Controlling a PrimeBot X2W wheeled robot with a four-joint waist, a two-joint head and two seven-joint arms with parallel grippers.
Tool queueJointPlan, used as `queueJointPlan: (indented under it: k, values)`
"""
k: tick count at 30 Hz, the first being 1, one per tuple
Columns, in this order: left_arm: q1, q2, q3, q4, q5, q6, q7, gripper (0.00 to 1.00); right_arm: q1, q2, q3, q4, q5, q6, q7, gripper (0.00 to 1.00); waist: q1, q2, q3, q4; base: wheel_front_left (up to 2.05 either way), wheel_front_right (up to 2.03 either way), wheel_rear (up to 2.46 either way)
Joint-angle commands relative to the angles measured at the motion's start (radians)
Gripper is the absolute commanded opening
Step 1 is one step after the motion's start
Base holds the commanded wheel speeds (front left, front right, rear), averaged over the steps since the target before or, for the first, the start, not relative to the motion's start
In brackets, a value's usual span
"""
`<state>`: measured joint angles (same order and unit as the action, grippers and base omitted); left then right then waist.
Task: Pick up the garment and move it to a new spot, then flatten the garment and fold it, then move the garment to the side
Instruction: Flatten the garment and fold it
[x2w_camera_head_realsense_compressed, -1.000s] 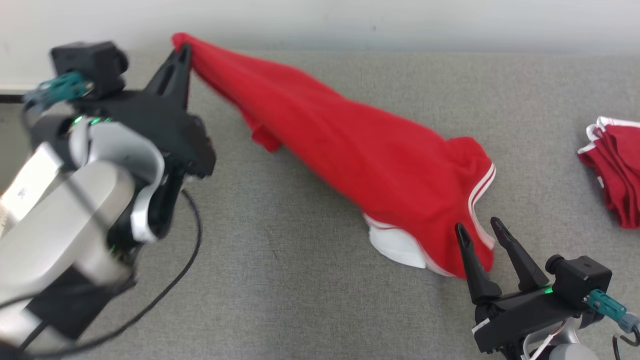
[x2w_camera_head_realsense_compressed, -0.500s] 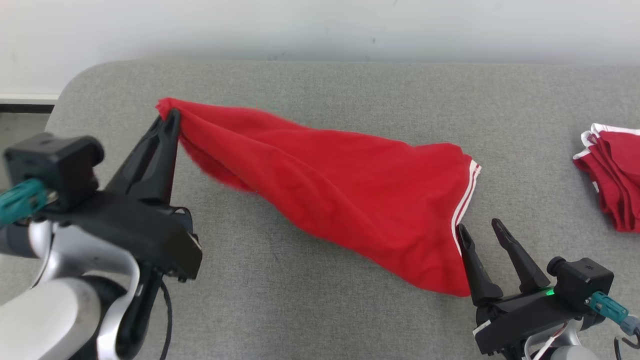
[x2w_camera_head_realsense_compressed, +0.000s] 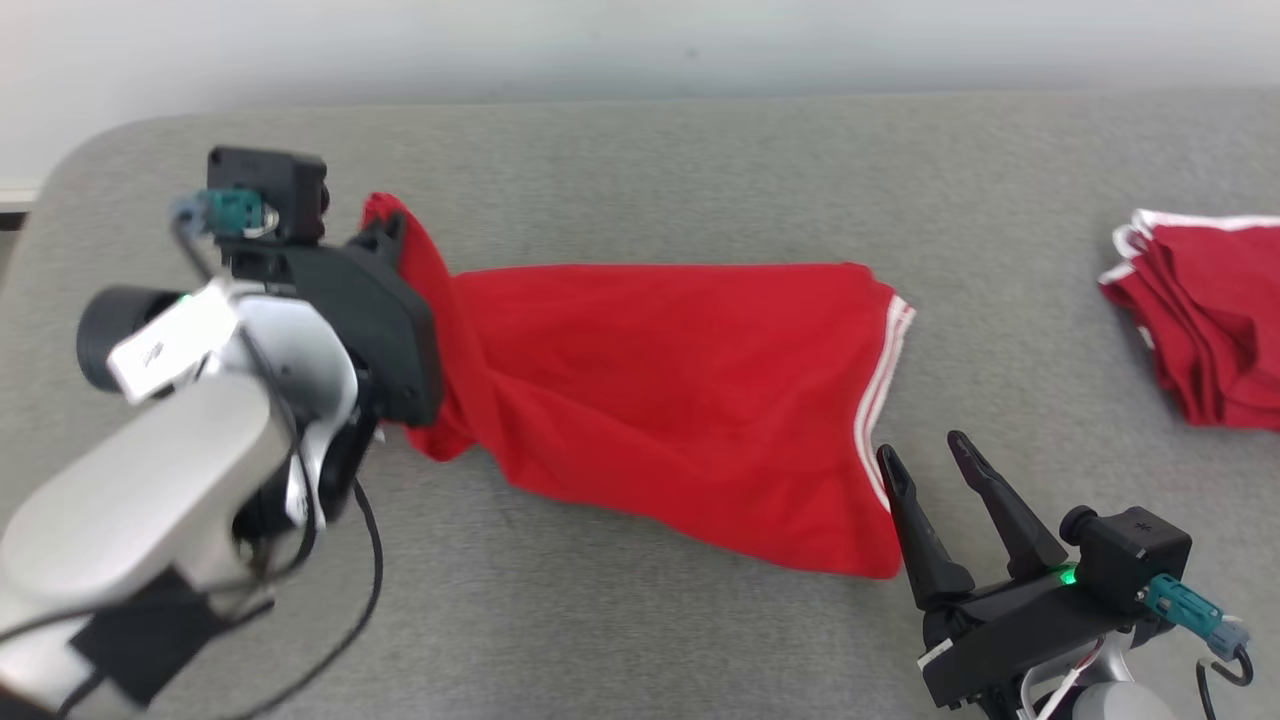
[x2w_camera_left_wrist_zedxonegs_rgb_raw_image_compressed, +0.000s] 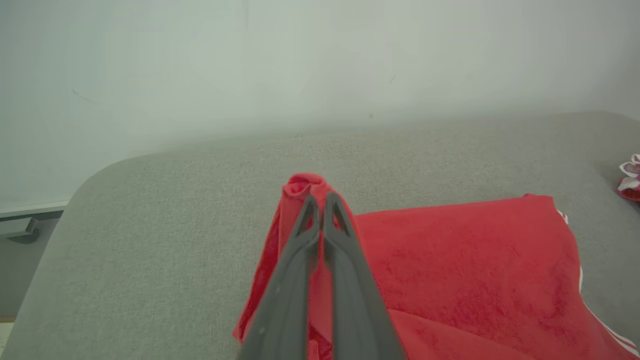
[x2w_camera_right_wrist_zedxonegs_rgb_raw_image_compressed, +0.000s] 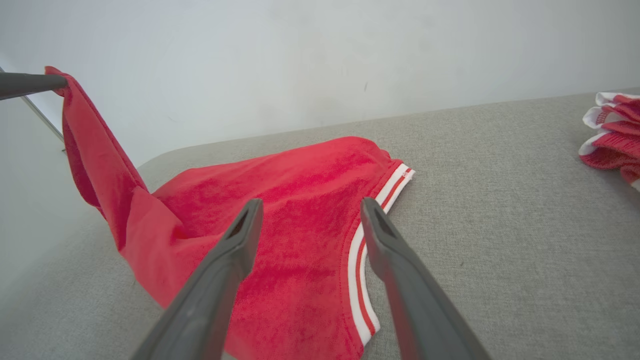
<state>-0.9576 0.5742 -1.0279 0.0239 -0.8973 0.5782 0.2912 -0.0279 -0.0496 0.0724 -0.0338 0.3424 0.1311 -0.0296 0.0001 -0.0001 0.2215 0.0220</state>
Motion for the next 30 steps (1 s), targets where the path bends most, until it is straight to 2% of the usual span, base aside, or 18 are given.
queueJointPlan:
  k: [1, 9, 20, 21, 22, 23, 30]
  values:
    - [-0.027, -0.017, -0.006, 0.065, 0.004, -0.024, -0.002, 0.00, -0.008, -0.002, 0.002, 0.000, 0.005, 0.000, -0.006, 1.00, -0.0001, 0.0001, 0.026, -0.043, 0.00, 0.00, 0.00]
    - [-0.130, -0.074, -0.035, 0.404, 0.062, -0.122, -0.067, 0.00, -0.020, -0.002, 0.012, 0.001, 0.009, 0.000, -0.023, 1.00, -0.0001, 0.0001, 0.087, -0.115, 0.00, 0.00, 0.00]
    - [-0.179, -0.125, -0.050, 0.638, 0.075, -0.234, -0.153, 0.00, -0.033, -0.002, 0.009, -0.005, -0.005, 0.000, -0.030, 1.00, -0.0001, 0.0001, 0.140, -0.130, 0.00, 0.00, 0.00]
    - [-0.185, -0.132, -0.050, 0.650, 0.077, -0.239, -0.159, 0.10, -0.035, -0.002, 0.008, -0.006, -0.007, 0.000, -0.028, 1.00, -0.0001, 0.0001, 0.143, -0.128, 0.00, 0.00, 0.00]
    - [-0.190, -0.138, -0.052, 0.664, 0.081, -0.246, -0.167, 0.46, -0.037, -0.002, 0.009, -0.007, -0.010, 0.000, -0.027, 1.00, -0.0001, 0.0001, 0.145, -0.126, 0.00, 0.00, 0.00]
    - [-0.193, -0.145, -0.053, 0.677, 0.081, -0.253, -0.173, 1.00, -0.039, -0.002, 0.008, -0.008, -0.011, 0.000, -0.026, 1.00, -0.0001, 0.0001, 0.147, -0.124, 0.00, 0.00, 0.00]
    - [-0.209, -0.191, -0.058, 0.761, 0.069, -0.290, -0.191, 1.00, -0.041, -0.002, 0.006, -0.005, -0.015, 0.000, -0.019, 1.00, -0.0001, 0.0001, 0.144, -0.108, 0.00, 0.00, 0.00]
